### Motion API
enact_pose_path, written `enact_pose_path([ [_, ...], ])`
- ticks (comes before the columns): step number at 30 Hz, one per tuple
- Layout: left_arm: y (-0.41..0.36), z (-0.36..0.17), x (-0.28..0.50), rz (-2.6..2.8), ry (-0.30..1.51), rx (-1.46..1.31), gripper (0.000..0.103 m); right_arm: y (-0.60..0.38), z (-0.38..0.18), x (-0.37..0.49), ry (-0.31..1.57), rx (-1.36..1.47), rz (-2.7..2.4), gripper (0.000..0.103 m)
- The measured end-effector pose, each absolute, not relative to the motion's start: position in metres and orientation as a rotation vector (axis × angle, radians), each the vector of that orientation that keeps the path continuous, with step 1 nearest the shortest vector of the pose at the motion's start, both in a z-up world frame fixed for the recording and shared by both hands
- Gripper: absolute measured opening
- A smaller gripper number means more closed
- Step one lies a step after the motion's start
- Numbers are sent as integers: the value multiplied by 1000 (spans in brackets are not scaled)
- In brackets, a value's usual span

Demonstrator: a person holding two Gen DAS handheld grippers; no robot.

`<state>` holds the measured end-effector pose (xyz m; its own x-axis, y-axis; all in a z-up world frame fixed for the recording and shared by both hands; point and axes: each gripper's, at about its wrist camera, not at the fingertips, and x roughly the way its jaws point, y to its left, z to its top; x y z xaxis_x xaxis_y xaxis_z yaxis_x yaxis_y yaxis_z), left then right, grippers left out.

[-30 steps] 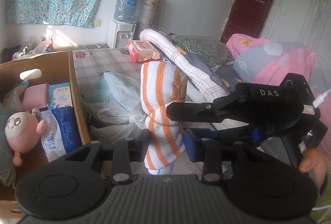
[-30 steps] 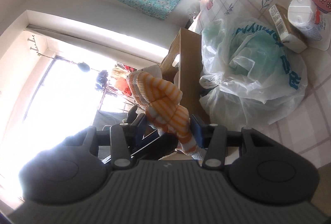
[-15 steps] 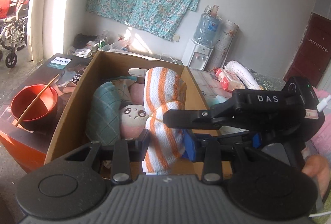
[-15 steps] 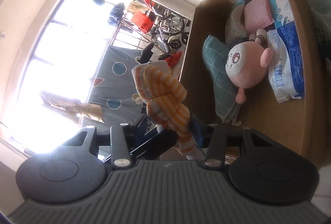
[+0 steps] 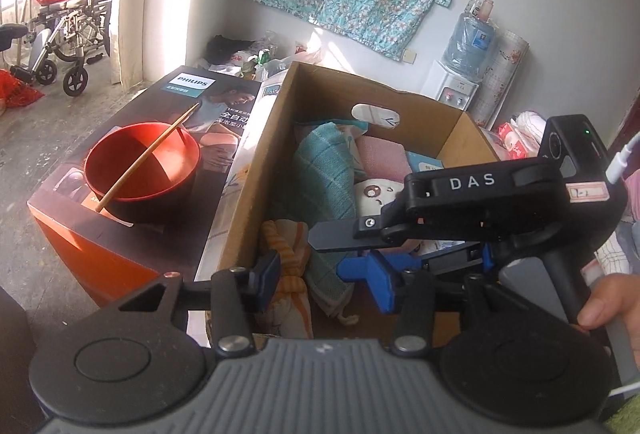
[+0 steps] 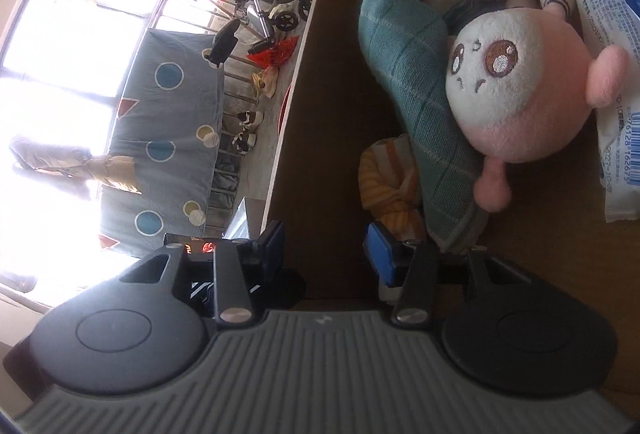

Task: Organize soft objects
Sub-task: 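Lower the striped cloth into the box and open the right gripper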

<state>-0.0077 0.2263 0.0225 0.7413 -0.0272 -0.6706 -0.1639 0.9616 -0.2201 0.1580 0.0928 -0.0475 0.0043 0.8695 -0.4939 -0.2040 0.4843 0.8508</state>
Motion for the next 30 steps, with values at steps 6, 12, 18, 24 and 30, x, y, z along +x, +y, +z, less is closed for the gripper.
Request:
enact_pose_path([
  [6,226,28,-15,80,703,-285,56,81,-45,156,1261,708,946,49],
  [12,213,41,-18,44,642,-289,77,46,-23,140,1136,745,955,59],
  [18,182,49,-9,-31,628,-284,86,-18,-2,120,983,805,918,63],
  [24,140,48,2,-144,630,-280,87,-79,13,101,850,805,826,65],
  [30,90,45,17,-272,645,-251,88,-141,15,74,735,814,707,66],
])
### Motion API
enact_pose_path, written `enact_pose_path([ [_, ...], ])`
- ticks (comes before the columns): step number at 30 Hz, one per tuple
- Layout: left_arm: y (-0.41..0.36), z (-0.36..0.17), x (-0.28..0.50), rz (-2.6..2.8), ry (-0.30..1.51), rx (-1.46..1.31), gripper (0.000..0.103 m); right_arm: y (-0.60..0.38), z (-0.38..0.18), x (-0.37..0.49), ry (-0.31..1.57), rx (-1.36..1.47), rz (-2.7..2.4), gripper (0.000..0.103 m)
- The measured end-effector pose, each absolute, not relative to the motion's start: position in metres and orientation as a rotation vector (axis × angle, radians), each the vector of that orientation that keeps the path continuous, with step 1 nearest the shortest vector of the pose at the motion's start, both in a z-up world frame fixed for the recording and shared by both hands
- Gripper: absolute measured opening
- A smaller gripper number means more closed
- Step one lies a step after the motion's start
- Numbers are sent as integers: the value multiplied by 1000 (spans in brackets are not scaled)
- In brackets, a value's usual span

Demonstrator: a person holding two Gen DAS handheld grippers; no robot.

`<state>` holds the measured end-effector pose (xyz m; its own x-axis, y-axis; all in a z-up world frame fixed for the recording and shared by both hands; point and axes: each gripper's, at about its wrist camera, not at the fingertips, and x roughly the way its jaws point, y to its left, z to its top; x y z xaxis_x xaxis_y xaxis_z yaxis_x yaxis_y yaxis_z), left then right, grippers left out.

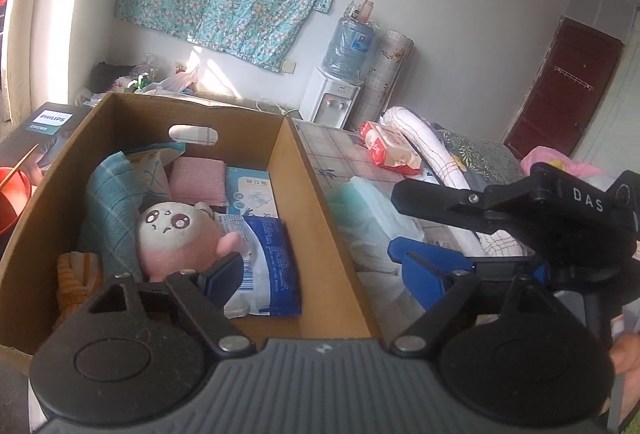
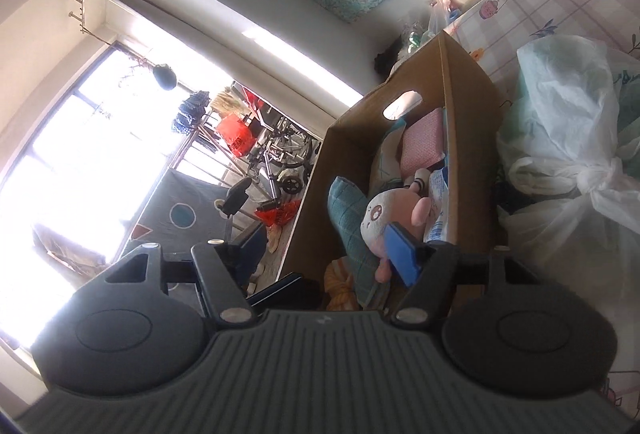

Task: Organize soft objects
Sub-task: 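Lower the striped cloth into the box and open the right gripper, then withdraw the right tool from the box toward the white yogurt cup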

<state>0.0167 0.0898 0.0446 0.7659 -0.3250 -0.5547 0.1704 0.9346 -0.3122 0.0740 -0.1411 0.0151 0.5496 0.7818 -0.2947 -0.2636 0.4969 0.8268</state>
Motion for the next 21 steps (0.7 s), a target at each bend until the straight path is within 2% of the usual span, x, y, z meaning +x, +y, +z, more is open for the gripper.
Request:
enact_pose_path([
  [10,6,32,42,-424,671,-197,87,-234,1,51,636,791,483,67],
  [21,-61,6,74,-485,742,-122,87,-311,-42,50,631,765,244,67],
])
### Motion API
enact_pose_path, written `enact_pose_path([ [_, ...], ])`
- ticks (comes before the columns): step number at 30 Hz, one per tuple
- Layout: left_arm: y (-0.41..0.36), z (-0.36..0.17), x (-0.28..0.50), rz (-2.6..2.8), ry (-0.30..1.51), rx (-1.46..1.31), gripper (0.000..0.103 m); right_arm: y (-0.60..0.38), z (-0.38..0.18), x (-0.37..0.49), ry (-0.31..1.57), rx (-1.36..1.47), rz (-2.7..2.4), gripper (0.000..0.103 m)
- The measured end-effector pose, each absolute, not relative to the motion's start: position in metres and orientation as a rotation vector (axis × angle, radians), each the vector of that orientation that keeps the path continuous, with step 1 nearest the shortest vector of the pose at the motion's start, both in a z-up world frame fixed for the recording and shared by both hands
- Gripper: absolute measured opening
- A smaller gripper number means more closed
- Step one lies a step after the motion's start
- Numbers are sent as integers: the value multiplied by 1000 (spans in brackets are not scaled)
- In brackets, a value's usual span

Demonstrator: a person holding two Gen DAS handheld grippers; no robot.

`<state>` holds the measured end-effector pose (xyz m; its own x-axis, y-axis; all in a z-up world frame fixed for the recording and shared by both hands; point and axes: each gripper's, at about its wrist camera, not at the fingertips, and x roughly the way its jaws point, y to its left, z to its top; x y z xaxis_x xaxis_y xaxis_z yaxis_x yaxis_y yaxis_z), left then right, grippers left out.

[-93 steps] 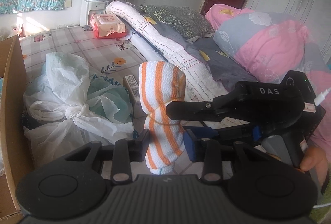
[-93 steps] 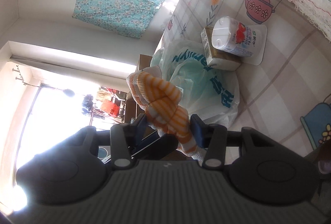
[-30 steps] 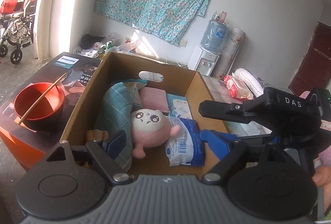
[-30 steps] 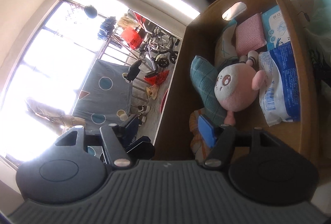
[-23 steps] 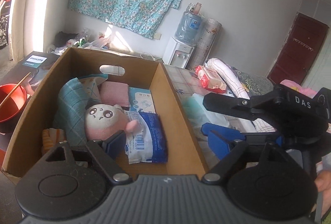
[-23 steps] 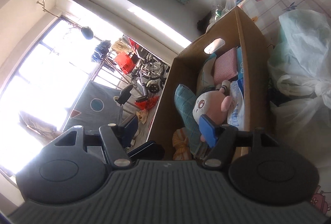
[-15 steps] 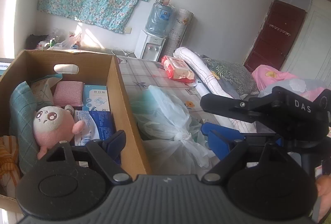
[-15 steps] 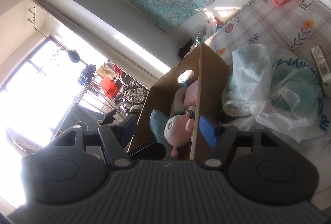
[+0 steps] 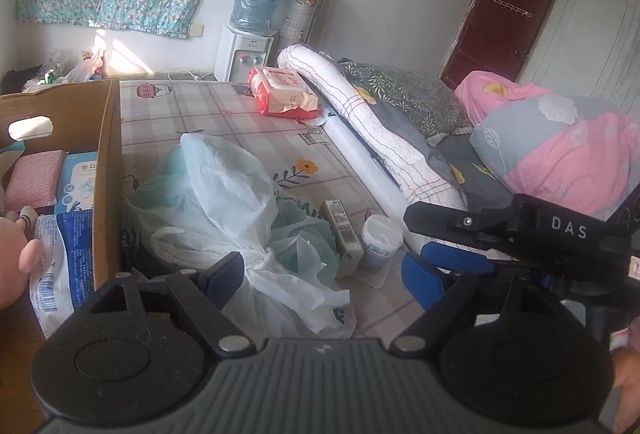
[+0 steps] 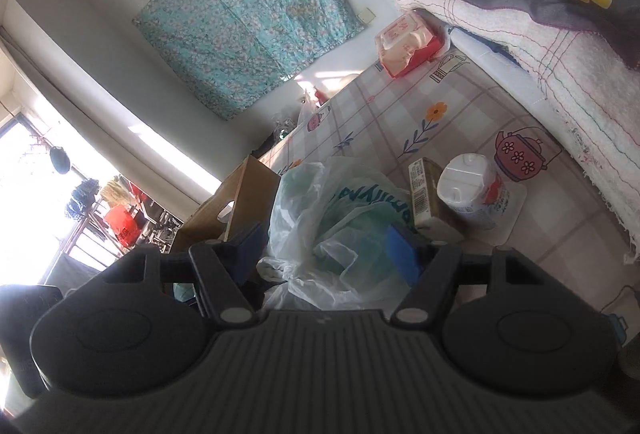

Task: Organize soft objects
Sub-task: 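Withdraw the right tool from the box toward the white yogurt cup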

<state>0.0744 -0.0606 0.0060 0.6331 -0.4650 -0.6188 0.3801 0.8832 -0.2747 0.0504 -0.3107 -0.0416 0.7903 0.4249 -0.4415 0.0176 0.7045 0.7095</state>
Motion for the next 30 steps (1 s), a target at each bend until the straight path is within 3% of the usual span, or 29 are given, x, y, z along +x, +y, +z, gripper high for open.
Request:
enact_pose_path([
  [12,-98,-17,94,-490,807,-52,86,-358,-88,69,668,724,61,68],
  [30,-104,-21,97,-473,818,-17,84,-357,-89,70,680,681,28,71],
])
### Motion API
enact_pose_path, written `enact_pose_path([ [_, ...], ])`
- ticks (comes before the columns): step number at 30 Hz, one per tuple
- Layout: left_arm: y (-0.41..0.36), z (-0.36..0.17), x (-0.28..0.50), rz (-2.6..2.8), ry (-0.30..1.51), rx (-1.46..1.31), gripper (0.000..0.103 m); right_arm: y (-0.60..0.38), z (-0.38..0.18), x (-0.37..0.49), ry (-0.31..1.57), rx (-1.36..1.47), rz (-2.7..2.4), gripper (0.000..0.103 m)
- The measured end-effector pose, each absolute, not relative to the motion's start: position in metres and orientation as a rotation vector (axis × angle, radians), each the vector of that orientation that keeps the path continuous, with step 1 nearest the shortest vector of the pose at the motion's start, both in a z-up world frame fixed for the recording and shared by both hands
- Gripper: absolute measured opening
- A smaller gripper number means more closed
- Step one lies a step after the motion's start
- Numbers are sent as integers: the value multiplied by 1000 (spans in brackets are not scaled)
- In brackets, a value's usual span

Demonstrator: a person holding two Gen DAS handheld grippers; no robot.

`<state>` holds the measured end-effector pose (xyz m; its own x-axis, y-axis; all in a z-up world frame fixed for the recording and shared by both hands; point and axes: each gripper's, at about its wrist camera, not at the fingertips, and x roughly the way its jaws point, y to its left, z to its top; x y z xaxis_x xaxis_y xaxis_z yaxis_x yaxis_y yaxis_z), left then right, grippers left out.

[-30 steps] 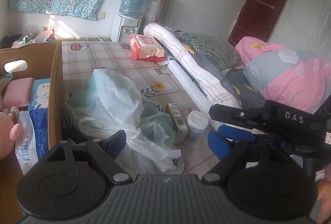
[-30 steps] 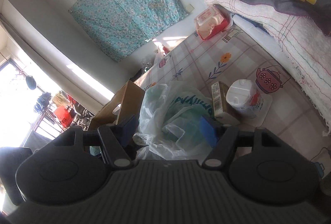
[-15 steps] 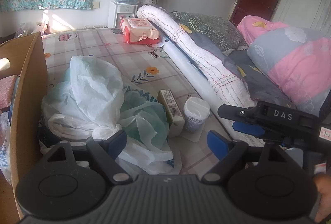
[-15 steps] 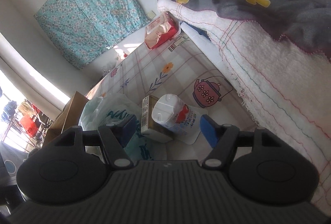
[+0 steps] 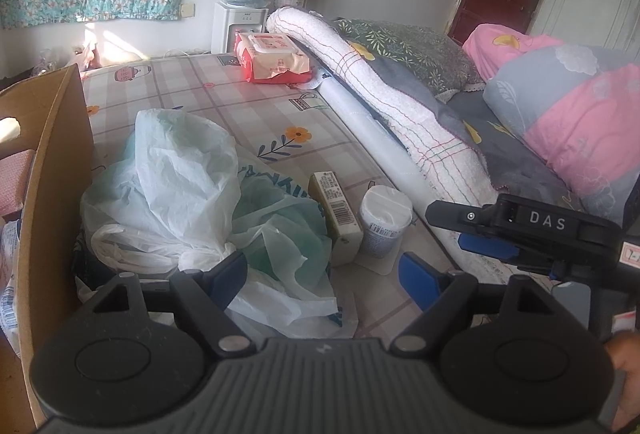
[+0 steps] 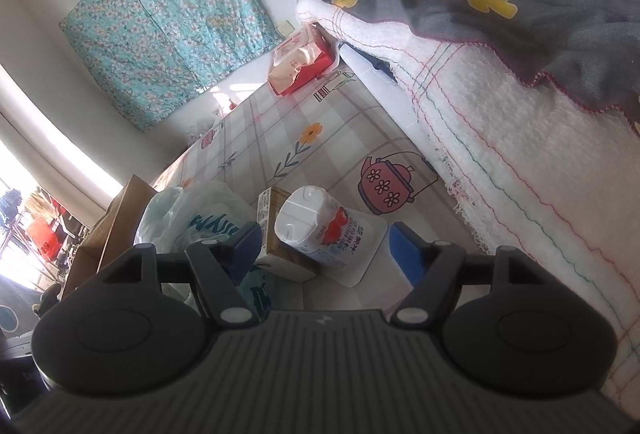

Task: Organize soft objects
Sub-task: 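Withdraw the right tool from the box toward the white yogurt cup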

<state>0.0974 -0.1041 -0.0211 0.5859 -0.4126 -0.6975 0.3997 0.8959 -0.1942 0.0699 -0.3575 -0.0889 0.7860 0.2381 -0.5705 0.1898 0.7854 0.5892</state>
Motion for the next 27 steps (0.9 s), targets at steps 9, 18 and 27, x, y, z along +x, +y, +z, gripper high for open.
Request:
enact_pose_path([
  [9,-102,-21,96,-470,820,-26,83,-355,-86,68,681,673,31,72],
  [18,-99,-20,94,-463,816,-34,83,-354,-83,67,672,645,15,73],
  [27,-98,-19,93,-450,816,-35,75,-349,-91,88,701,577,22,73],
])
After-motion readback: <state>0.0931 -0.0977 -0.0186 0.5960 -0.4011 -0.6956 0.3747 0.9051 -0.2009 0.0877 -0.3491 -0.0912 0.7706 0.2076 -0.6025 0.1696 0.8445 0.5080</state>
